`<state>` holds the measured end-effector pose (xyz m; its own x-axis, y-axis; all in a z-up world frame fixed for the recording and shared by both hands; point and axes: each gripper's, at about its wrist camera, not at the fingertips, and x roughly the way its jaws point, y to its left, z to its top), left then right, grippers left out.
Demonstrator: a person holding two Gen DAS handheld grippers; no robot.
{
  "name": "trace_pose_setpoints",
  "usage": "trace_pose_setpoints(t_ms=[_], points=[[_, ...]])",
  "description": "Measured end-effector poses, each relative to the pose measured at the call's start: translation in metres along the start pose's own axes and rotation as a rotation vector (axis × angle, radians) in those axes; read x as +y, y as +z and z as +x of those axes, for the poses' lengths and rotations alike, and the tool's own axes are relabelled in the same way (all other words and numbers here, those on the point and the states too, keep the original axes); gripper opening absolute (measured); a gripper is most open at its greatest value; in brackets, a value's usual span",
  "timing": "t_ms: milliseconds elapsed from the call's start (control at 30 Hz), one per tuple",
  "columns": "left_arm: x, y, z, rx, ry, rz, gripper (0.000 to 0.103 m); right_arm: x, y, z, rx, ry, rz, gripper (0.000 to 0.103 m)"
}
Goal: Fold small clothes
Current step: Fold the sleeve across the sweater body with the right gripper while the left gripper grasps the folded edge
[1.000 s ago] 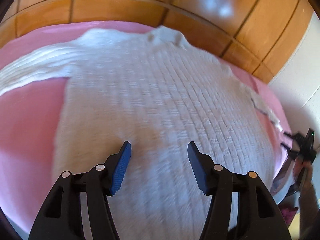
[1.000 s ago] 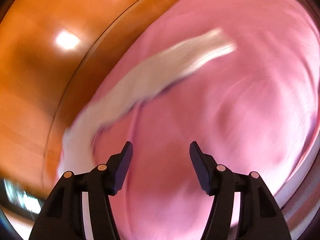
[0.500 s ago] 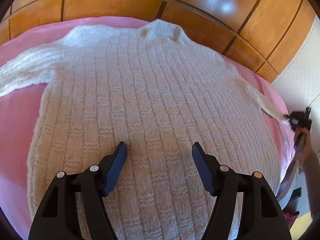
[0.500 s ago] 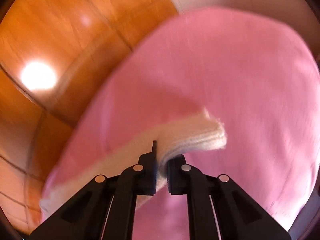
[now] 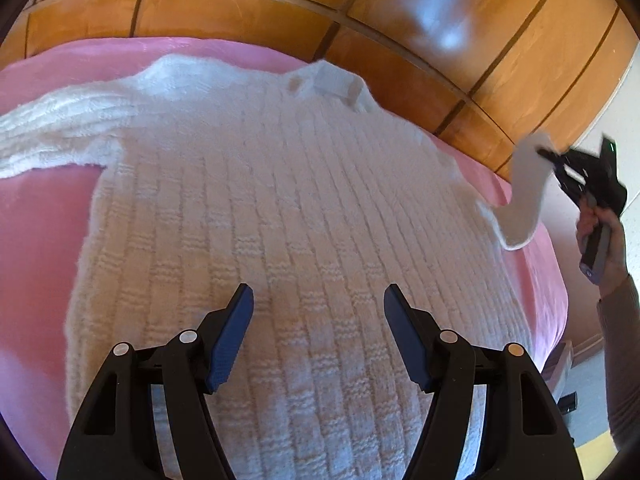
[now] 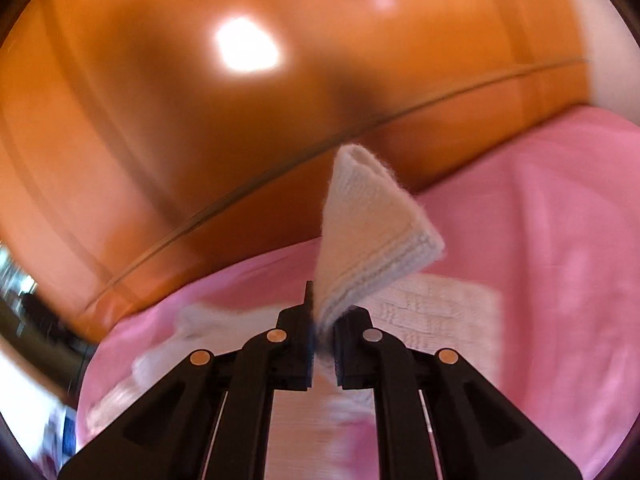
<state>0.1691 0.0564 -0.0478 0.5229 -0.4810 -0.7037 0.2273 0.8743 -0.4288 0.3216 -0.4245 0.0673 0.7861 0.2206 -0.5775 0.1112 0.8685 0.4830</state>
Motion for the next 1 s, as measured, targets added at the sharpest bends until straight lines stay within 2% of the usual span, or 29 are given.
trace_pose_setpoints(t_ms=[200,267,300,333,367,400,500,600,833,867,900,933,967,1000], points=[[0.005,0.008,-0.01,-0.031,0.003,-0.022,0.066,0.133,-0.059,0.078,0.184,0.225,-0.179,0.007],[0.008,0.014,-0.01,-0.038,-0.002,-0.033,0.066,0.156,-0.078,0.09,0.241,0.287,-0.196,0.01],[0.009,0.017,-0.009,-0.041,-0.005,-0.041,0.066,0.167,-0.088,0.095,0.267,0.326,-0.204,0.019],[0.009,0.019,-0.009,-0.043,-0.008,-0.047,0.066,0.171,-0.092,0.096,0.269,0.335,-0.204,0.054],[0.011,0.022,-0.008,-0.046,-0.013,-0.053,0.066,0.171,-0.096,0.093,0.255,0.337,-0.191,0.067],[0.011,0.026,-0.006,-0.046,-0.017,-0.058,0.066,0.166,-0.096,0.087,0.233,0.341,-0.175,0.069],[0.014,0.035,-0.002,-0.05,-0.025,-0.068,0.066,0.133,-0.084,0.075,0.203,0.339,-0.115,0.068],[0.018,0.052,0.014,-0.039,-0.018,-0.096,0.066,0.102,-0.072,0.064,0.172,0.283,-0.066,0.069],[0.042,0.09,0.067,0.007,-0.011,-0.241,0.066,0.007,-0.096,0.031,0.173,0.092,0.038,0.07],[0.042,0.095,0.073,0.003,-0.02,-0.246,0.055,-0.003,-0.099,0.028,0.173,0.069,0.051,0.07],[0.04,0.1,0.077,0.004,-0.019,-0.239,0.039,-0.008,-0.099,0.027,0.172,0.06,0.059,0.07],[0.038,0.107,0.085,0.019,-0.021,-0.226,0.03,-0.015,-0.098,0.03,0.168,0.048,0.067,0.07],[0.035,0.113,0.091,0.036,-0.041,-0.213,0.011,-0.016,-0.096,0.031,0.161,0.04,0.068,0.07],[0.033,0.119,0.095,0.039,-0.044,-0.199,0.007,-0.014,-0.093,0.034,0.154,0.035,0.062,0.07]])
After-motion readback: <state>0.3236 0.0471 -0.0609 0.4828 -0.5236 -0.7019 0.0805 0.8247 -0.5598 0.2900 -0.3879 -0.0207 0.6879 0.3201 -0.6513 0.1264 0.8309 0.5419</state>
